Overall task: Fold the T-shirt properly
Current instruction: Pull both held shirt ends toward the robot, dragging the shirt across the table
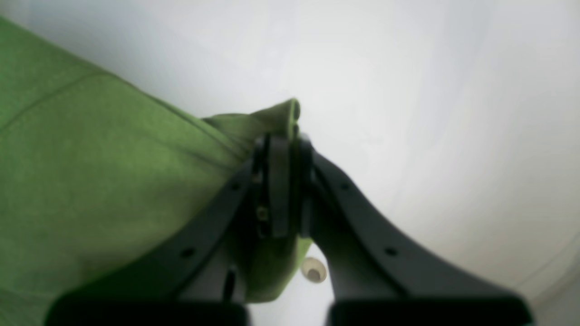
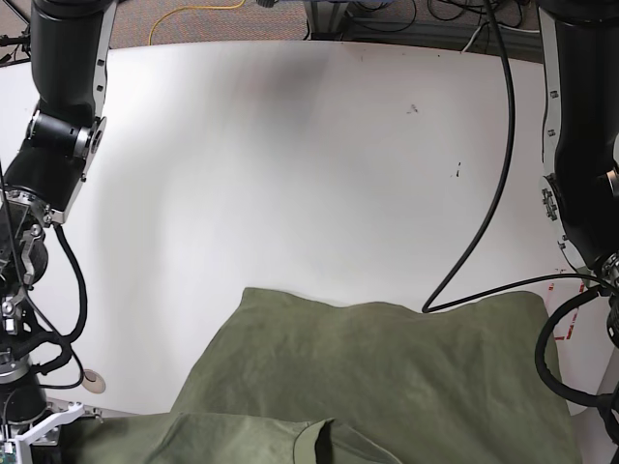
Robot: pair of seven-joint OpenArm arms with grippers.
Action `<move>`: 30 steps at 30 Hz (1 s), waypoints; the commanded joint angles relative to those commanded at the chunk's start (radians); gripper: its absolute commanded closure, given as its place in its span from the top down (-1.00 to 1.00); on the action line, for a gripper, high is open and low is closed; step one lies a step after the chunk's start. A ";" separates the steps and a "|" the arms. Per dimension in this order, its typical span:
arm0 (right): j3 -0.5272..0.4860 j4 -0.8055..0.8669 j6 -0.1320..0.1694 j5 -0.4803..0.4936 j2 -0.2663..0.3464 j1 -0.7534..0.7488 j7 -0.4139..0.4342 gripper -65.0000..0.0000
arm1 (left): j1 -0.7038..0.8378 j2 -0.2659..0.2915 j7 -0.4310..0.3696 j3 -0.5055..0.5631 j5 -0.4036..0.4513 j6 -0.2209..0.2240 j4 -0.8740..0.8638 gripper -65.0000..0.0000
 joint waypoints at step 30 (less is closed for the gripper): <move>0.129 0.203 -0.003 0.015 -0.044 -0.456 -0.016 -0.98 | 0.464 0.020 0.072 -0.077 -0.017 -0.031 0.151 -0.99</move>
